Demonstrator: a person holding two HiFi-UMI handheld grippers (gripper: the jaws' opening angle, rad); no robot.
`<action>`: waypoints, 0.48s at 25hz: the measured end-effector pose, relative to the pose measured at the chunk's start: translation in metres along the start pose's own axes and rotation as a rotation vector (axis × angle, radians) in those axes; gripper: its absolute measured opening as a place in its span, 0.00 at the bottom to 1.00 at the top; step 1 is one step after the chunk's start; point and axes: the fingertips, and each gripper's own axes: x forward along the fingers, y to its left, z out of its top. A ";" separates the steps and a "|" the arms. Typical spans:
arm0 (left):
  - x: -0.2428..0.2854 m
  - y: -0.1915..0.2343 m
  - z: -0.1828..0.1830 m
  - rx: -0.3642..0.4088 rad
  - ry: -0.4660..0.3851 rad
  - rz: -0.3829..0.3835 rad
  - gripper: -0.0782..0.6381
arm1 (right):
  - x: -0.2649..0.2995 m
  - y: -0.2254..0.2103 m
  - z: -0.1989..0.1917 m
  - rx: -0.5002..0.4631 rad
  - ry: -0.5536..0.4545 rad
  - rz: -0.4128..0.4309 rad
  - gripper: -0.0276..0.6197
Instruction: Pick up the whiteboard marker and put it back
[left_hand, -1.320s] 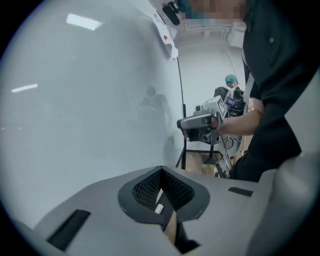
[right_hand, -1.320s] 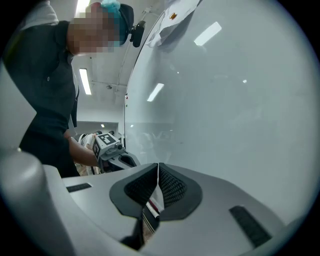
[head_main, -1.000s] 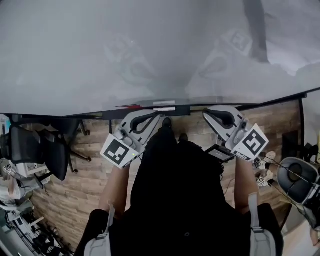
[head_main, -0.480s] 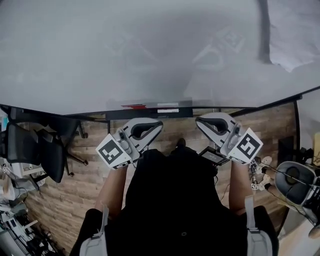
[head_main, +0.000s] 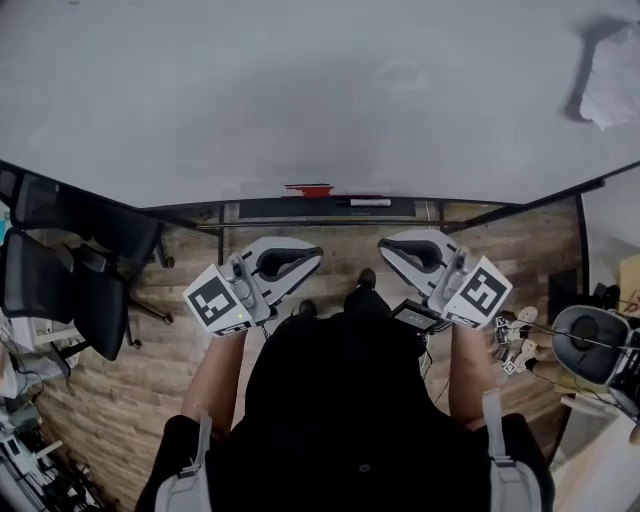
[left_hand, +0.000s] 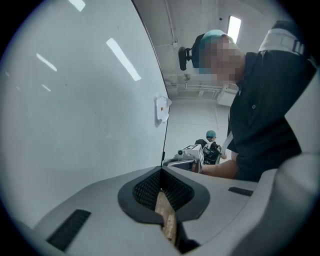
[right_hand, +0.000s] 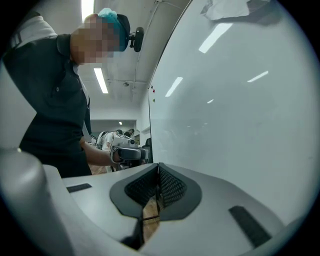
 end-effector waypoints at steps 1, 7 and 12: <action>-0.014 -0.002 -0.003 0.005 0.006 0.008 0.13 | 0.010 0.012 0.000 -0.003 0.004 0.007 0.07; -0.076 -0.015 -0.022 0.004 -0.006 0.034 0.12 | 0.033 0.056 -0.010 -0.044 -0.001 -0.083 0.07; -0.095 -0.025 -0.033 -0.068 -0.072 0.036 0.12 | 0.033 0.082 -0.027 -0.033 0.057 -0.114 0.07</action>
